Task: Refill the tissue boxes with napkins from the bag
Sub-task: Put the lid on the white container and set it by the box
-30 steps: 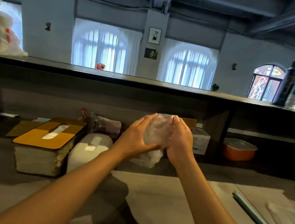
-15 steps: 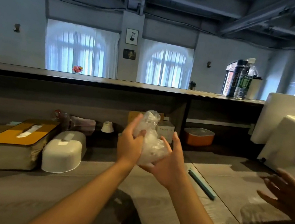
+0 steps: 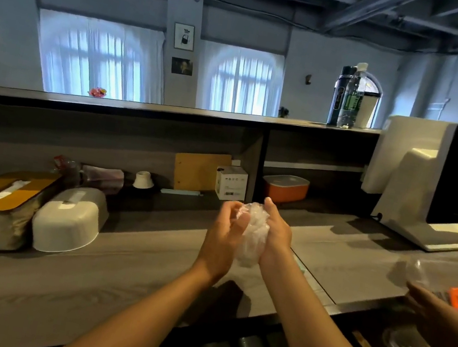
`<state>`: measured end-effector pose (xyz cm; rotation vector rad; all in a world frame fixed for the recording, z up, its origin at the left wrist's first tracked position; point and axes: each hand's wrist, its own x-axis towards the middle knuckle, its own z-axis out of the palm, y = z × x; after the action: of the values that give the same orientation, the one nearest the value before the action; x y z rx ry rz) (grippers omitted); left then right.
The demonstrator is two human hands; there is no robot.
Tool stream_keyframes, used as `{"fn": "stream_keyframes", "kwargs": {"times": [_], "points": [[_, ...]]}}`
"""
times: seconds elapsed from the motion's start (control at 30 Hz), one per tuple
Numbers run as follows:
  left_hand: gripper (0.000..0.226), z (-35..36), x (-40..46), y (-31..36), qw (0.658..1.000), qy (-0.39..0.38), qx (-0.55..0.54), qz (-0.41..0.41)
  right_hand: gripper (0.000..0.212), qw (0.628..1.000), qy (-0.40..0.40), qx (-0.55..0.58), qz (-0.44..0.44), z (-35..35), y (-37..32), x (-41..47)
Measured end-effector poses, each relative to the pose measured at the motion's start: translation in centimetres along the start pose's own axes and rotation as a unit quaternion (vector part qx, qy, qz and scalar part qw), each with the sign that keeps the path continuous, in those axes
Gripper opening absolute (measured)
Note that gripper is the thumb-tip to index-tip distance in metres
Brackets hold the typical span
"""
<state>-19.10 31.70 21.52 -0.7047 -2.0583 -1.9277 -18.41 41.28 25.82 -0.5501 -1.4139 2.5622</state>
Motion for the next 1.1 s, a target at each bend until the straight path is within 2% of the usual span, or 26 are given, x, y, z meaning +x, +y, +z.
{"fn": "stream_keyframes", "kwargs": {"times": [0.03,0.1,0.17,0.23,0.3,0.33,0.43,0.5,0.57,0.67,0.7,0.73,0.77,0.83,0.9,0.93,1.03,1.1], "points": [[0.061,0.4,-0.3,-0.2,1.0,-0.004,-0.01,0.008,0.035,1.0,0.01,0.013,0.004,-0.2,0.1,0.2],[0.067,1.4,-0.6,-0.6,0.998,-0.035,0.037,0.042,0.041,1.0,0.009,0.021,0.014,-0.5,0.3,0.5],[0.06,2.4,-0.5,-1.2,0.993,-0.048,0.088,0.066,0.043,0.999,-0.042,0.03,0.007,-0.4,0.6,0.4],[0.054,3.1,0.0,-1.9,0.995,-0.008,0.08,0.062,0.044,0.995,-0.074,0.057,0.02,-0.5,0.7,0.3],[0.05,3.6,0.6,-2.3,0.994,0.047,0.083,0.061,0.048,0.987,-0.089,0.109,0.08,-1.0,0.7,0.1],[0.04,3.7,1.0,-2.4,0.992,0.07,0.089,0.061,0.051,0.982,-0.098,0.121,0.104,-1.3,0.7,0.1],[0.008,3.8,2.1,-3.2,0.987,0.128,0.092,0.017,0.063,0.976,-0.169,0.071,0.117,-2.5,1.2,0.7],[0.012,3.9,3.0,-3.9,0.984,0.157,0.077,-0.034,0.063,0.971,-0.209,-0.013,0.112,-3.4,1.4,1.3],[0.02,4.0,4.0,-4.7,0.979,0.168,0.071,-0.086,0.056,0.973,-0.181,-0.119,0.084,-4.5,0.7,2.4],[0.027,3.8,4.9,-6.0,0.971,0.184,0.047,-0.145,0.047,0.977,-0.04,-0.205,-0.038,-6.8,-0.1,5.0],[0.028,3.8,5.0,-6.5,0.969,0.184,0.042,-0.158,0.04,0.964,0.007,-0.244,-0.1,-7.6,0.0,6.0],[0.028,3.8,5.0,-7.1,0.969,0.178,0.04,-0.169,0.029,0.931,0.042,-0.321,-0.166,-8.4,0.2,6.8],[0.029,3.9,5.1,-7.5,0.968,0.173,0.035,-0.178,0.021,0.883,0.059,-0.415,-0.212,-9.1,0.4,7.4],[0.029,4.2,5.2,-8.0,0.968,0.164,0.016,-0.188,0.034,0.8,0.057,-0.544,-0.245,-9.9,1.5,8.6],[0.031,4.3,5.4,-7.7,0.97,0.147,-0.003,-0.192,0.047,0.789,0.049,-0.574,-0.213,-10.2,2.2,9.6],[0.033,4.3,5.4,-7.7,0.971,0.138,-0.006,-0.196,0.047,0.783,0.047,-0.586,-0.202,-10.2,2.4,10.0],[0.039,4.3,5.2,-7.5,0.971,0.122,-0.019,-0.206,0.03,0.744,0.038,-0.642,-0.183,-10.0,2.4,10.3],[0.047,4.3,5.1,-7.2,0.967,0.104,-0.038,-0.228,0.024,0.764,0.039,-0.603,-0.228,-9.9,2.4,10.0]]}}
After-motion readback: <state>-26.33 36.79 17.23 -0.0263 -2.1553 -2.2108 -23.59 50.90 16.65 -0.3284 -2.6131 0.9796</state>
